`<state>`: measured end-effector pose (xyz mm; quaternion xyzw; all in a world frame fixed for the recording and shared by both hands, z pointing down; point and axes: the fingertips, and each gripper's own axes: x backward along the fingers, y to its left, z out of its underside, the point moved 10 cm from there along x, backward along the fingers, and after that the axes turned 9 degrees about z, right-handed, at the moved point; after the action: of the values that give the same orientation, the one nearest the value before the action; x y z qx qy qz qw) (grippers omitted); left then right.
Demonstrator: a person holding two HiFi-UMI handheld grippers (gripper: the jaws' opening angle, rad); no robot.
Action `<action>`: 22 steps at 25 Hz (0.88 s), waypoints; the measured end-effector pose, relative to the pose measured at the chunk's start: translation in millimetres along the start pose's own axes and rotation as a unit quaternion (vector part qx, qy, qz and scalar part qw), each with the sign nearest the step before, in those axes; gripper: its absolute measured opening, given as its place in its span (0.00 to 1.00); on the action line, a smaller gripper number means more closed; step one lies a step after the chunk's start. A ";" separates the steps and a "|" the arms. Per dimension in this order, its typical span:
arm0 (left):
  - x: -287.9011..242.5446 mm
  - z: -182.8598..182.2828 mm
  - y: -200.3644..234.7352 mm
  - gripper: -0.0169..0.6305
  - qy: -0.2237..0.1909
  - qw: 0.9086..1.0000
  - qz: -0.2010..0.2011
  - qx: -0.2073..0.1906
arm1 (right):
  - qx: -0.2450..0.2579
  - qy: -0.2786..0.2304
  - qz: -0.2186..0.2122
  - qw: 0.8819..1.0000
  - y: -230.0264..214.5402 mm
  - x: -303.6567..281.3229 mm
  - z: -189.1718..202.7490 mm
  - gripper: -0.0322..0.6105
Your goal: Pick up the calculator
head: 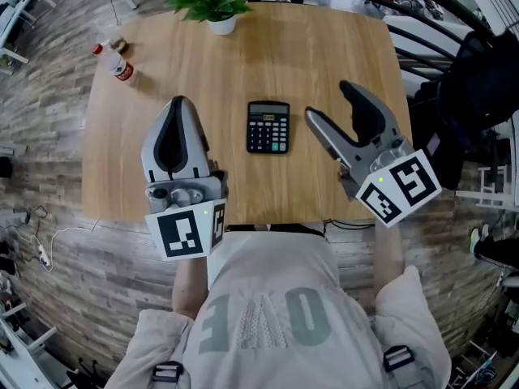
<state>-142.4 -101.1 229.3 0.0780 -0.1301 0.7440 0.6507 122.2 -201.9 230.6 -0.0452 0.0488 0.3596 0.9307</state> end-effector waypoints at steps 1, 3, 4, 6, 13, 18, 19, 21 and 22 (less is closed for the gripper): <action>0.1 0.6 1.7 0.04 0.000 1.000 0.000 0.002 | 0.002 0.001 -0.007 1.000 -5.4 -5.1 -7.3 0.52; -0.4 2.7 4.7 0.04 0.001 1.000 0.000 0.005 | 0.004 0.008 -0.038 0.999 -17.6 -15.7 -24.3 0.53; -1.2 4.6 6.1 0.04 0.002 1.000 0.001 0.007 | 0.005 0.016 -0.065 0.998 -23.8 -22.5 -32.6 0.53; -2.5 10.1 8.6 0.04 0.006 1.000 0.001 0.011 | 0.017 0.057 -0.137 0.989 -34.6 -41.0 -43.6 0.53; -12.2 29.0 9.8 0.04 0.012 0.999 0.001 0.031 | 0.009 0.279 -0.315 0.907 -55.6 -127.7 -3.3 0.53; -17.2 50.5 21.2 0.04 0.042 0.998 -0.013 0.054 | 0.015 0.382 -0.329 0.863 -63.6 -174.5 47.5 0.53; -18.4 55.4 23.2 0.04 0.047 0.997 -0.016 0.057 | 0.017 0.399 -0.331 0.855 -65.5 -184.7 57.2 0.53; -21.4 65.7 25.1 0.04 0.052 0.996 -0.013 0.065 | 0.012 0.427 -0.338 0.839 -69.5 -205.1 80.3 0.53; -22.0 71.4 25.6 0.04 0.055 0.996 -0.011 0.069 | 0.007 0.440 -0.343 0.830 -70.1 -215.3 94.1 0.53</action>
<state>-168.5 -146.1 288.8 0.0828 -0.0416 0.7474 0.6578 16.3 -385.5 353.9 -0.2055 0.4369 -0.0412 0.8748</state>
